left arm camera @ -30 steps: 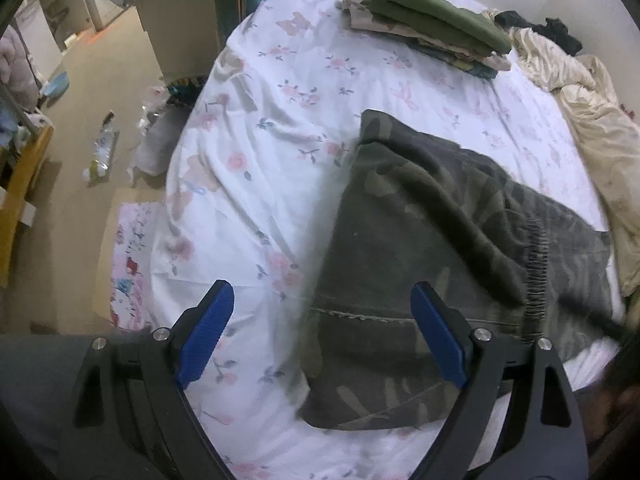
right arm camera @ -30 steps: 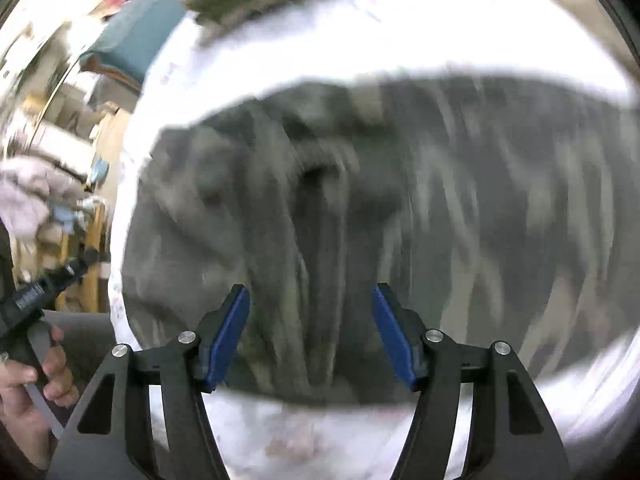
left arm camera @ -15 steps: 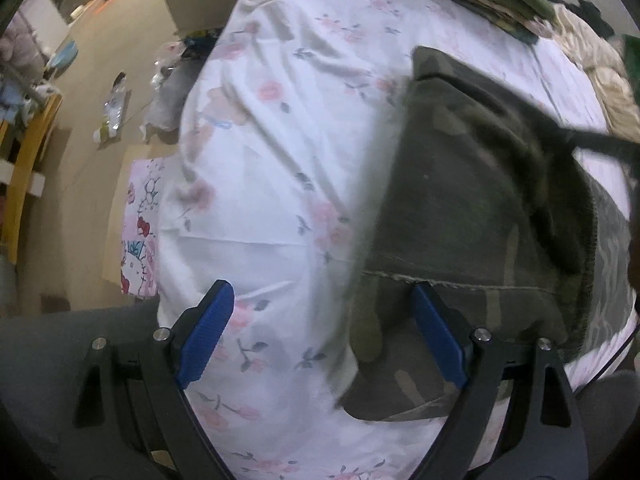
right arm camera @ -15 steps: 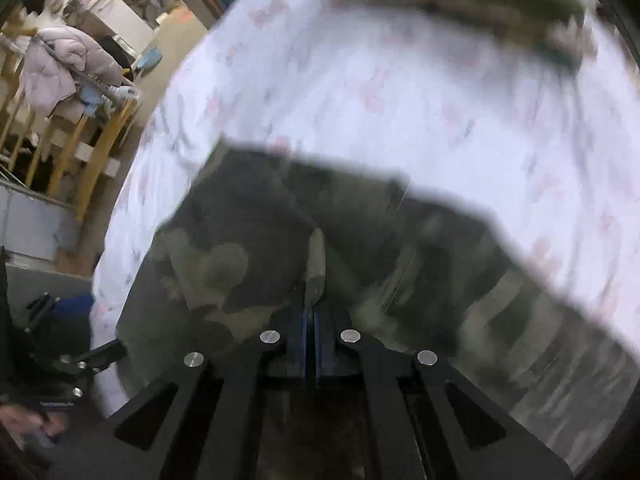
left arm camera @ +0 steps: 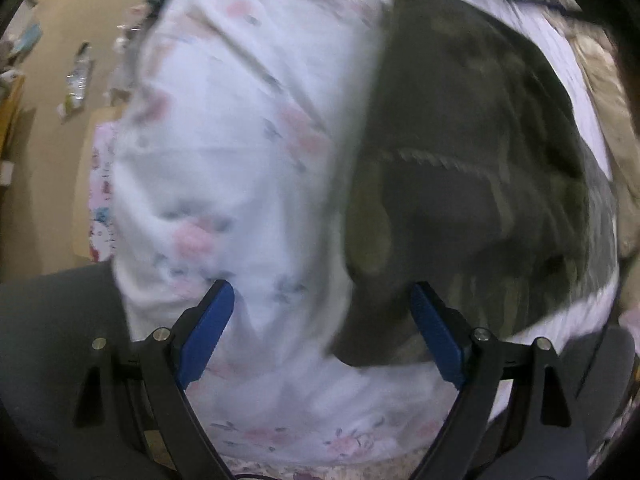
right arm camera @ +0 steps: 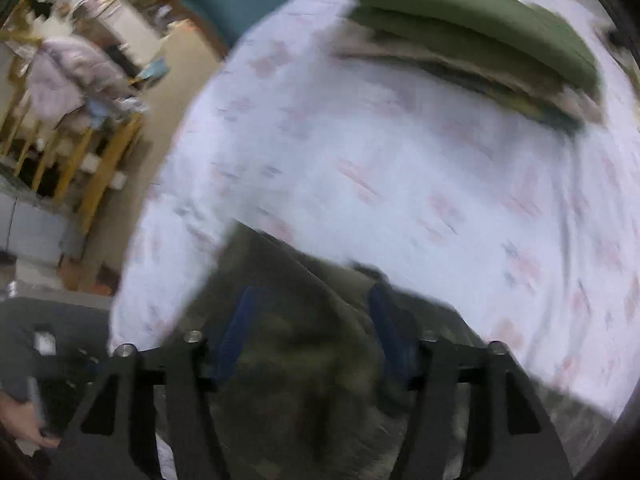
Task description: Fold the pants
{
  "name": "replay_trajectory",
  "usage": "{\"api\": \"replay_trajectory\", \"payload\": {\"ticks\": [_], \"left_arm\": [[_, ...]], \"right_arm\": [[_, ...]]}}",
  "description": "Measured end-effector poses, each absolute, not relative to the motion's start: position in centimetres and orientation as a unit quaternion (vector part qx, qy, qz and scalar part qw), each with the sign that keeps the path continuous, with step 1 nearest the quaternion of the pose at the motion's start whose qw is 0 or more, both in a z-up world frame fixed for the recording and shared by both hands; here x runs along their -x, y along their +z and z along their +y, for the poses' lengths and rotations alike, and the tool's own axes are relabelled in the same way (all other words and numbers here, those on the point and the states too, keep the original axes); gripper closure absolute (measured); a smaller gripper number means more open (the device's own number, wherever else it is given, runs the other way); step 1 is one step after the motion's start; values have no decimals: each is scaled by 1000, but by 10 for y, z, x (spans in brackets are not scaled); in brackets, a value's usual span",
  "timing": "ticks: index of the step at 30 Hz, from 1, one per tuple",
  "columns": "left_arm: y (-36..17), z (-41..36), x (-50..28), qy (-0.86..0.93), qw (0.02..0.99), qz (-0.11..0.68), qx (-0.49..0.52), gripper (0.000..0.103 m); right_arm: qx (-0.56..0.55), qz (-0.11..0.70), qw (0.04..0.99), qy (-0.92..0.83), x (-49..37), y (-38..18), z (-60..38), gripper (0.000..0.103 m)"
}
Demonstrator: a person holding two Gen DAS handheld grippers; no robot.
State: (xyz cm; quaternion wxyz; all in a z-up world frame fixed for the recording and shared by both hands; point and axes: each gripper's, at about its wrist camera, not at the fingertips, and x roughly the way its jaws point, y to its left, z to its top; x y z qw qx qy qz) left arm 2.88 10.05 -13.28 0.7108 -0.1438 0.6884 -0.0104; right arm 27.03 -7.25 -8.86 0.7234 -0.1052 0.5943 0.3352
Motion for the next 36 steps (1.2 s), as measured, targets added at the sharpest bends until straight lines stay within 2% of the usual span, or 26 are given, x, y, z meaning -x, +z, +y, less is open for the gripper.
{"api": "replay_trajectory", "payload": {"ticks": [2,4,6,7,8,9,13,18,23,24,27,32,36], "left_arm": [[-134,94,-28,-29,712,687,140,22],[-138,89,-29,-46,705,692,147,44],[-143,87,-29,-51,699,697,153,52],[-144,86,-28,-57,698,697,154,62],[-146,85,-28,-63,695,700,156,69],[-148,84,-28,-68,690,704,158,83],[-150,81,-29,-59,686,709,151,97],[-135,77,-29,-71,699,702,116,101],[-139,76,-31,-51,687,713,130,98],[-138,74,-31,-49,686,715,127,96],[-133,68,-32,-39,692,713,107,72],[-111,69,-39,-39,724,681,105,71],[-96,73,-44,-15,743,662,103,71]], "right_arm": [[140,595,712,347,-276,-101,-39,40],[157,604,699,350,-279,-118,-19,41],[164,618,685,349,-281,-137,-10,44],[161,627,672,360,-280,-144,-7,63],[161,627,665,372,-277,-145,-6,101],[166,614,669,385,-273,-140,-7,103],[154,597,685,388,-275,-121,-20,103],[170,556,724,371,-280,-104,-16,103],[171,576,718,350,-286,-124,-13,102],[157,574,726,345,-287,-114,-22,101],[142,547,758,325,-278,-76,-61,97],[103,564,755,317,-204,-54,-132,96],[86,592,755,270,-143,-86,-164,96]]}}
